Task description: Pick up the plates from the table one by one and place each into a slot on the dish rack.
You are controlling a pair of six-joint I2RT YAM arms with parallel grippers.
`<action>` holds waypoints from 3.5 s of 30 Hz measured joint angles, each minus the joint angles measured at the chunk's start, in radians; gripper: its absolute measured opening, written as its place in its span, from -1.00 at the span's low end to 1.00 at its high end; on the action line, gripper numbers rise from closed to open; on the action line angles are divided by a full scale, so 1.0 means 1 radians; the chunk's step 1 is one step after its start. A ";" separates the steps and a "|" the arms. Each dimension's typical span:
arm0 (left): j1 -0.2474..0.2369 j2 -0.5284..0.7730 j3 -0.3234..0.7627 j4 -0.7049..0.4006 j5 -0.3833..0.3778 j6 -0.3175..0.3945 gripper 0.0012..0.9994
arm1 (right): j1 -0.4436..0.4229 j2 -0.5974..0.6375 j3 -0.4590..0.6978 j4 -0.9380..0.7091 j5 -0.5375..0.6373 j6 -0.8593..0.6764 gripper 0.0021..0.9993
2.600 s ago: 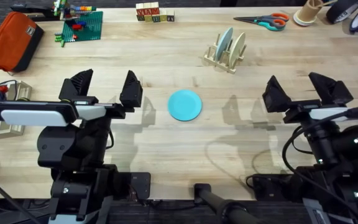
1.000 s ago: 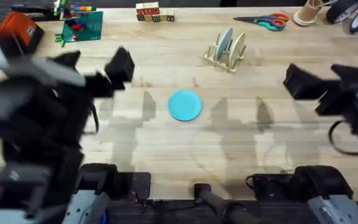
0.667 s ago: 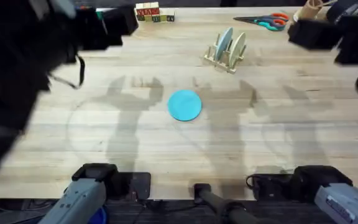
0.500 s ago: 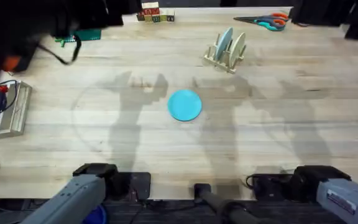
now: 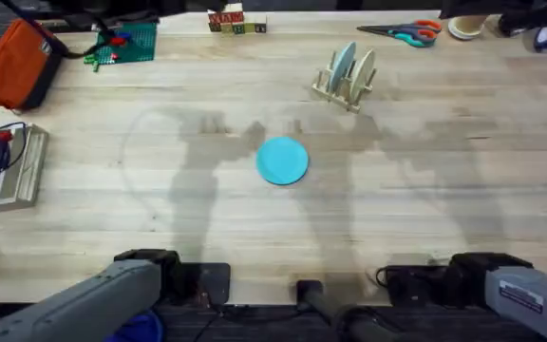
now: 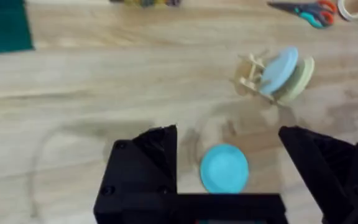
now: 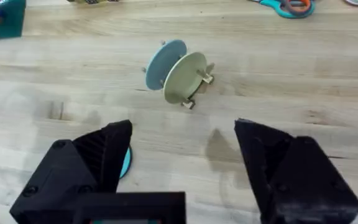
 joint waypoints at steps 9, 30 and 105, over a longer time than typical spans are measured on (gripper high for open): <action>0.000 0.034 0.000 -0.138 0.053 -0.028 0.99 | 0.000 0.000 0.000 0.000 0.000 0.000 0.99; 0.000 0.034 0.000 -0.142 0.070 -0.176 0.68 | 0.000 0.000 0.000 0.000 0.000 0.000 0.99; -0.006 0.283 -0.271 -0.030 0.687 0.211 -0.92 | 0.000 0.000 0.000 0.000 0.000 0.000 0.99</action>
